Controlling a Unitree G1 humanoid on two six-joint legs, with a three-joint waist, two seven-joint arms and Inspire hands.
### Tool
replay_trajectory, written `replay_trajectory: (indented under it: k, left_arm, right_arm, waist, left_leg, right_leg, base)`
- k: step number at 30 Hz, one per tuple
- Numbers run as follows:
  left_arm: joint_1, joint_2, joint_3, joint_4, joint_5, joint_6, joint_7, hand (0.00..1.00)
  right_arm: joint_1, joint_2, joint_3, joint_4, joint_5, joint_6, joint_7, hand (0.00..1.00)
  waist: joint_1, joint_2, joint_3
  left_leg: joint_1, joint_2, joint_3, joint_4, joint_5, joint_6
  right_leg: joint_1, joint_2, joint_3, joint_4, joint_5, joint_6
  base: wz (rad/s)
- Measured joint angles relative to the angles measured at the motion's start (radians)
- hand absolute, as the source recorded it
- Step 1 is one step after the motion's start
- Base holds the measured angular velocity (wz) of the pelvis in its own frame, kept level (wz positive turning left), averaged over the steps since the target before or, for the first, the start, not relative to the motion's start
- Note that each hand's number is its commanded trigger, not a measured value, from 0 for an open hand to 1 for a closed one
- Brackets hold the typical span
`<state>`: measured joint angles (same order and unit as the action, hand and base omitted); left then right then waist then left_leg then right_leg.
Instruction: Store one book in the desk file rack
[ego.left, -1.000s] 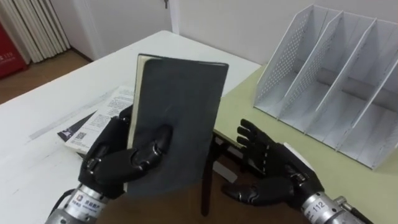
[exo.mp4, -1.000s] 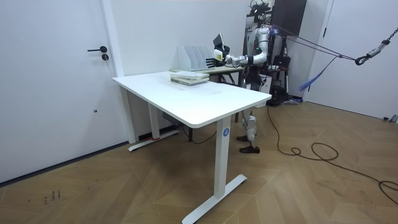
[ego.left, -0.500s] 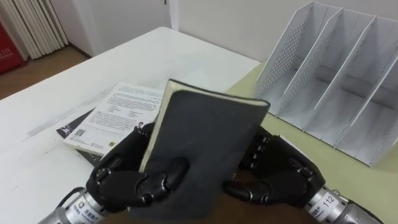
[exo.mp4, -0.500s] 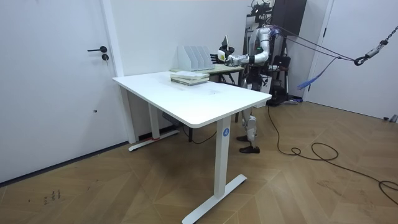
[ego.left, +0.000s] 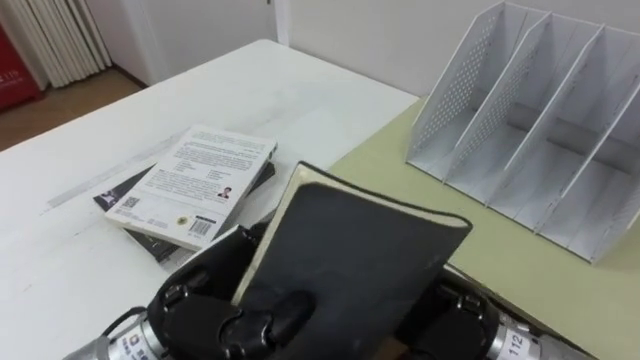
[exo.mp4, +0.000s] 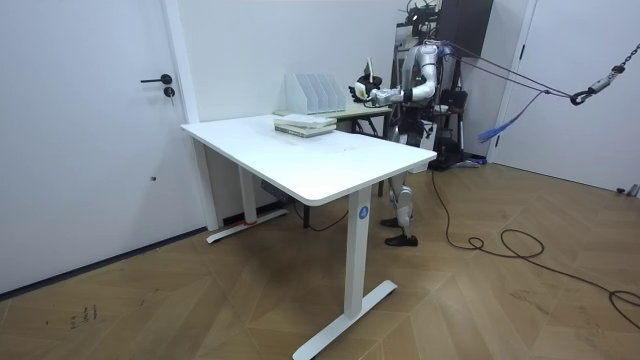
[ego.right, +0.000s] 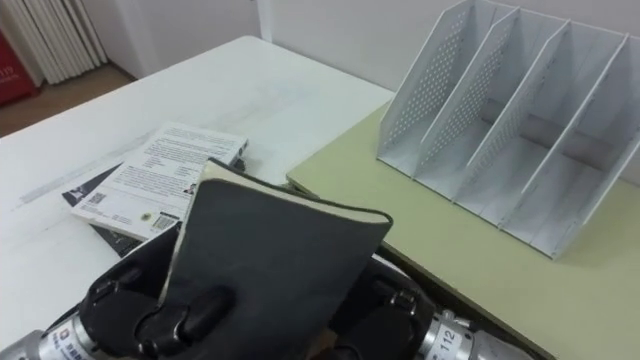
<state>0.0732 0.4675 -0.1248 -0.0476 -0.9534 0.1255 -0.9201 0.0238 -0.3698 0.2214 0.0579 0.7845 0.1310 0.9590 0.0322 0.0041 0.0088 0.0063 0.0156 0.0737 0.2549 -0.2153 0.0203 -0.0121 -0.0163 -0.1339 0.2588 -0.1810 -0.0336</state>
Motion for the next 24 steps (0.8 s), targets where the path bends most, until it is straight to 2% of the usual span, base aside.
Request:
replay_trajectory:
  k: [3,6,8,11,23,24]
  left_arm:
    - [-0.001,0.007,-0.002,0.000,0.000,0.004,-0.010,1.00]
    - [-0.015,0.024,-0.037,-0.002,-0.002,0.009,-0.053,1.00]
    - [-0.022,0.023,-0.050,-0.003,-0.022,0.024,-0.057,1.00]
    - [-0.026,0.025,-0.051,-0.003,-0.025,0.029,-0.074,1.00]
    - [-0.030,0.024,-0.060,-0.003,-0.089,0.044,-0.079,1.00]
    - [-0.030,0.024,-0.061,-0.003,-0.091,0.044,-0.079,0.68]
  right_arm:
    - [0.000,-0.007,0.002,0.000,0.000,0.003,0.000,1.00]
    - [0.000,-0.027,-0.006,0.004,0.000,0.003,-0.030,1.00]
    - [0.000,-0.026,-0.010,0.004,0.001,0.003,-0.054,1.00]
    - [0.001,-0.026,-0.010,0.004,0.014,0.004,-0.056,1.00]
    - [0.007,-0.020,-0.007,0.004,0.061,0.002,-0.078,1.00]
    - [0.007,-0.020,-0.007,0.004,0.061,0.002,-0.078,1.00]
  waist:
    - [0.000,0.005,0.0007]
    - [0.004,0.009,0.0016]
    - [0.004,0.014,0.0030]
    - [0.002,0.019,0.0014]
    - [0.003,0.016,0.0007]
    - [0.003,0.015,0.0003]
  left_leg:
    - [-0.001,0.000,0.001,0.000,-0.002,0.000]
    - [-0.001,0.000,0.004,0.000,-0.002,0.000]
    - [0.000,0.001,0.005,0.000,-0.003,0.000]
    - [0.001,0.002,0.007,0.000,-0.003,-0.001]
    - [0.000,0.003,0.007,0.002,-0.003,-0.002]
    - [0.001,0.003,0.007,0.002,-0.003,-0.002]
  right_leg:
    - [-0.001,0.000,-0.001,0.000,0.000,0.000]
    - [-0.001,0.000,-0.001,0.001,0.000,0.000]
    - [-0.002,0.001,0.001,0.001,0.000,0.000]
    - [-0.002,0.002,0.003,0.002,-0.001,-0.001]
    - [-0.003,0.002,0.002,0.004,-0.002,-0.003]
    - [-0.003,0.002,0.002,0.004,-0.002,-0.003]
  base:
    - [0.00]
    - [0.00]
    - [0.00]
    - [-0.01]
    - [0.00]
    - [0.00]
